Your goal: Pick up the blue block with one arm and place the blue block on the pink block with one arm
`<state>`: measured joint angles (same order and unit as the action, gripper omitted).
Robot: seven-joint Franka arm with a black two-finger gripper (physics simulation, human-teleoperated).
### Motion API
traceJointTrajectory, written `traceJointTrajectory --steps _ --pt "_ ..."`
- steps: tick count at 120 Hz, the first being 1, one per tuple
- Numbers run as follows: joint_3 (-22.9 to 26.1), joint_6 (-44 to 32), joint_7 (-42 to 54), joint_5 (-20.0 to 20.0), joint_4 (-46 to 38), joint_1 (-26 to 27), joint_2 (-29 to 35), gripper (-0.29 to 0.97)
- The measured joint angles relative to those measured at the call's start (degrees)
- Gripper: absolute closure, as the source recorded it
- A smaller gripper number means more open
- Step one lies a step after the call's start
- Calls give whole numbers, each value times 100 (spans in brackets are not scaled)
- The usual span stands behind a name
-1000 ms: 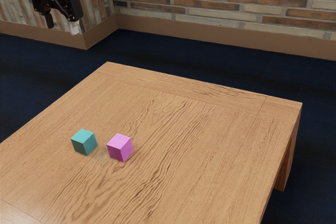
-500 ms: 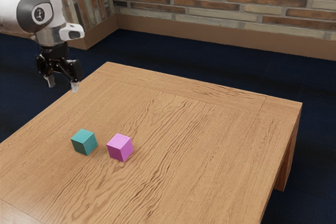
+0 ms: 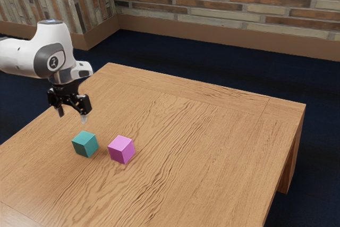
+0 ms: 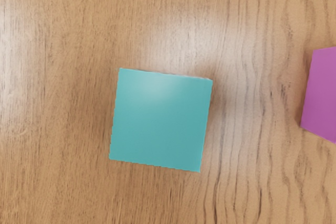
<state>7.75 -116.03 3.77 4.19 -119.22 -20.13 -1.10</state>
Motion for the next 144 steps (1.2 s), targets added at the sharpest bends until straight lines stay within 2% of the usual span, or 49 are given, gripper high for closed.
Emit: traceJointTrajectory --steps 15,43,53,144 --pt "-11 -286 -37 94 -115 -217 -261 0" --pt "-90 -767 -87 169 -479 107 -351 0" --pt "-199 -904 -98 182 -543 39 -396 0" --pt "-283 -1827 -190 367 -416 18 -1458 0"
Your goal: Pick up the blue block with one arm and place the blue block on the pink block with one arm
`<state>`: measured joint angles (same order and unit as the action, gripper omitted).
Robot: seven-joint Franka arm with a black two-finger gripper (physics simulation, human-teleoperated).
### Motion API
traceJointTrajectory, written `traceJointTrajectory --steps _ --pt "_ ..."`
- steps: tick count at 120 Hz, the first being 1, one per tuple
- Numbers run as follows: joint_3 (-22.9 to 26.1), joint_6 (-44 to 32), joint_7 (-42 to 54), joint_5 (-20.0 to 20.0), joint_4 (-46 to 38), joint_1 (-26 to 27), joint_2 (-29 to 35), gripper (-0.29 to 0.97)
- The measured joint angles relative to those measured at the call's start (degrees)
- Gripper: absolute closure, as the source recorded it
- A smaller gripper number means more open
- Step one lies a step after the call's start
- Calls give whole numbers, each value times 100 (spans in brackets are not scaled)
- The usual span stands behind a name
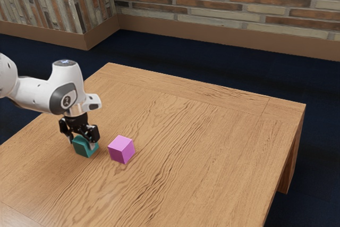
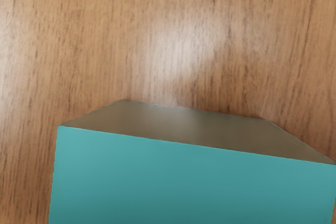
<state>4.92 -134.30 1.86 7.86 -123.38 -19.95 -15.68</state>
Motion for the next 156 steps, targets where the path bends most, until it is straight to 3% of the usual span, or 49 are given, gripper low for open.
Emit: traceJointTrajectory --steps 23,49,72,98,156 --pt "0 -96 -41 37 71 0 -130 21" --pt "78 -114 -102 159 75 -2 -48 31" --pt "284 63 -171 200 133 -9 319 34" --pt "564 442 -235 -93 119 -19 882 35" --pt "1182 719 -378 -371 141 -1 937 37"
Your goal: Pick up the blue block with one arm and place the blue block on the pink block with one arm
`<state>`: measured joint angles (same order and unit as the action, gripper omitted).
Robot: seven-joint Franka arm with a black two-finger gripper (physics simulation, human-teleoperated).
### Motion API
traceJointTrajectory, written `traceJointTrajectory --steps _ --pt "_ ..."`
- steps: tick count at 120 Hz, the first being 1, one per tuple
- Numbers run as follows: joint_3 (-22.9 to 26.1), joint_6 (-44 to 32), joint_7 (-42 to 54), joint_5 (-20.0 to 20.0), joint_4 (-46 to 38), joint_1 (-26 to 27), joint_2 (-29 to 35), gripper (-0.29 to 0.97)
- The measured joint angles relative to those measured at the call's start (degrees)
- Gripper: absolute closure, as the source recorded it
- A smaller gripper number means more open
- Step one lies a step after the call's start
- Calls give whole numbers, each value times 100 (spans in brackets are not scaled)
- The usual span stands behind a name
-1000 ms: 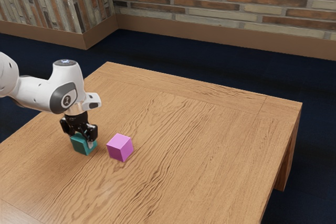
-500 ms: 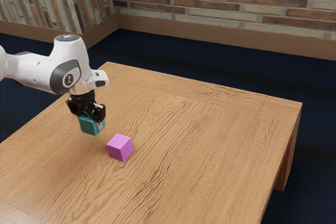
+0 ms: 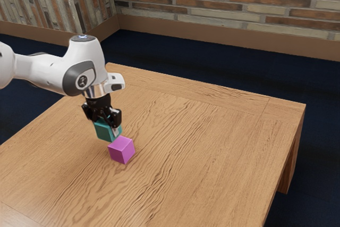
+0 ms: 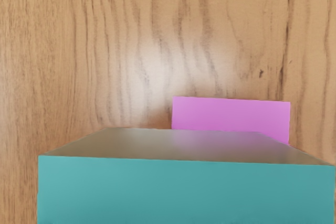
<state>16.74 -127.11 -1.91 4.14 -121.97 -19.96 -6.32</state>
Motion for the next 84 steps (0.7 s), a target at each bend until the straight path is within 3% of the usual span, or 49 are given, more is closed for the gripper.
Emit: traceJointTrajectory --steps 35,59,84 --pt "144 3 -105 -21 -49 10 -18 38" --pt "245 17 -68 -58 -34 26 -21 16" --pt "250 25 -30 -69 -31 14 -20 6"
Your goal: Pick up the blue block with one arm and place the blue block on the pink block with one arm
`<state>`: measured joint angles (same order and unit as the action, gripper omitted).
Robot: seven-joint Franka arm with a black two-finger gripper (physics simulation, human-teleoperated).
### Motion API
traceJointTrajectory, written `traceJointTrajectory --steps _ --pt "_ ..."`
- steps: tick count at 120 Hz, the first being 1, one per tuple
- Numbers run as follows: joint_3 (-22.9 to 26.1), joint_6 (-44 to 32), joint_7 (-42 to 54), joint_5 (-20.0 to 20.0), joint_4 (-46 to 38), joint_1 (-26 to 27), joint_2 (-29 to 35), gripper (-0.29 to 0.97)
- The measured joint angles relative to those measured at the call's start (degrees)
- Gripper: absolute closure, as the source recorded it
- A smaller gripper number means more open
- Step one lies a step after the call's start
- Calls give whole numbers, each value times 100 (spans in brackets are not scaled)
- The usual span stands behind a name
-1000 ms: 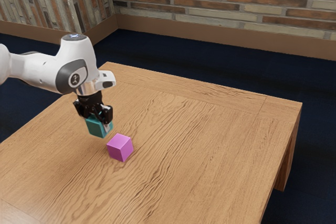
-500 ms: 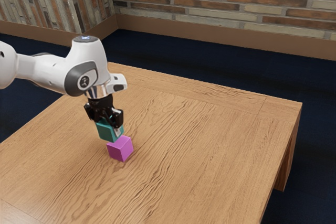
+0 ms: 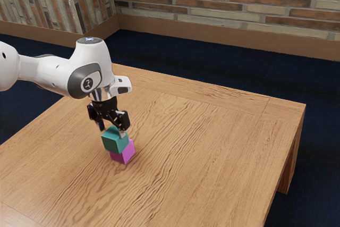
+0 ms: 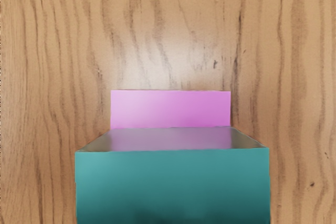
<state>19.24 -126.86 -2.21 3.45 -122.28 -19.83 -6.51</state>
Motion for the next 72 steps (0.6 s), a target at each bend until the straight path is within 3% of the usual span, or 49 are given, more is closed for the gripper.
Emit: traceJointTrajectory --steps 28,47,72 --pt "-7 196 41 -6 274 -4 387 2" --pt "38 795 65 -8 1392 -37 510 1" --pt "178 2190 114 52 3165 -44 368 0"
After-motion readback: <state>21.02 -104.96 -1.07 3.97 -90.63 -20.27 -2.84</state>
